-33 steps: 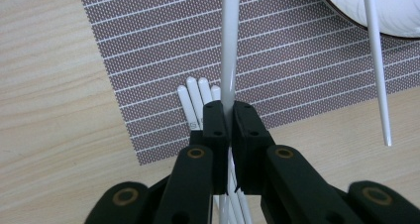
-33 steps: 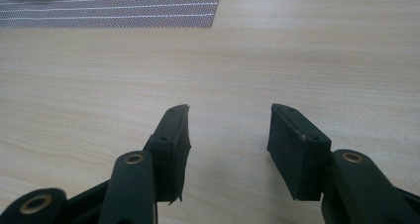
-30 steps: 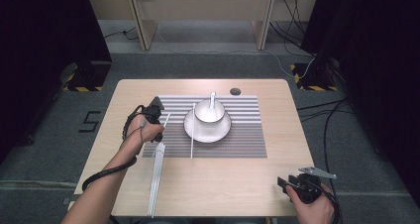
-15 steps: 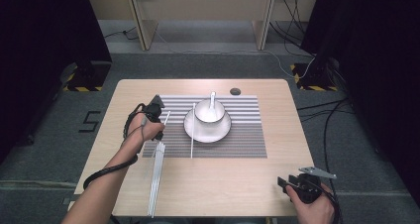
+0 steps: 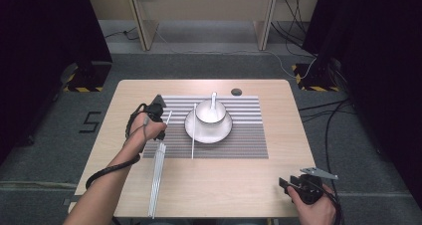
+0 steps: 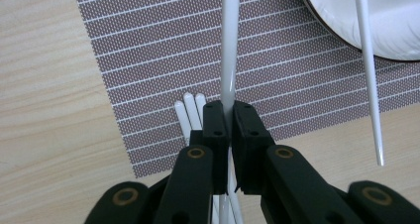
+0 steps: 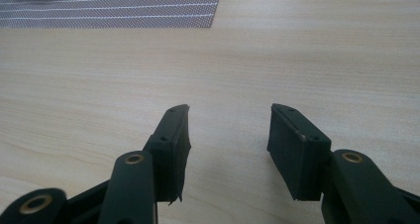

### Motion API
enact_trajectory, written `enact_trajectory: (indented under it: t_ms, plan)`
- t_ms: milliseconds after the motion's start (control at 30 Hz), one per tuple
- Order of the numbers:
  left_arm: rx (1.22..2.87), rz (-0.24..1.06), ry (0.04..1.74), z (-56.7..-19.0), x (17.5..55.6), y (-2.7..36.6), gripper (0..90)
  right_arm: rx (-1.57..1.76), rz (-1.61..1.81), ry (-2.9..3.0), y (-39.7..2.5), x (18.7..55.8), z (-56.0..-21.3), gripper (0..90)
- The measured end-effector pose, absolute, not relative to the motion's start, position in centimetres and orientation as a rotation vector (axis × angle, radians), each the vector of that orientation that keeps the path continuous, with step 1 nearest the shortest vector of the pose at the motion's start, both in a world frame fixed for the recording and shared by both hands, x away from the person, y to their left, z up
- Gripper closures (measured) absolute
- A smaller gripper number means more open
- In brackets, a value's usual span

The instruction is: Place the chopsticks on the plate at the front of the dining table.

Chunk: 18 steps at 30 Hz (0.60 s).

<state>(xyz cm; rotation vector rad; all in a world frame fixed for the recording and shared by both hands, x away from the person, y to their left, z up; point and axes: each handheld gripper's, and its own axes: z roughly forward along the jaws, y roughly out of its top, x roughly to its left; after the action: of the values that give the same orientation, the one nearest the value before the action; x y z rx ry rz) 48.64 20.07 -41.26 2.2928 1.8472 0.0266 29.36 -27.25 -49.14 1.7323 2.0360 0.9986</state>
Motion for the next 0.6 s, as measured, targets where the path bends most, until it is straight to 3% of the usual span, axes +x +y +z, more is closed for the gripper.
enact_trajectory:
  t_ms: [600]
  plan:
    - [2.271,0.026,1.843,-41.25,49.09,19.60,85.3,1.731,0.999,2.035,-27.23,29.39,-49.14,50.8]
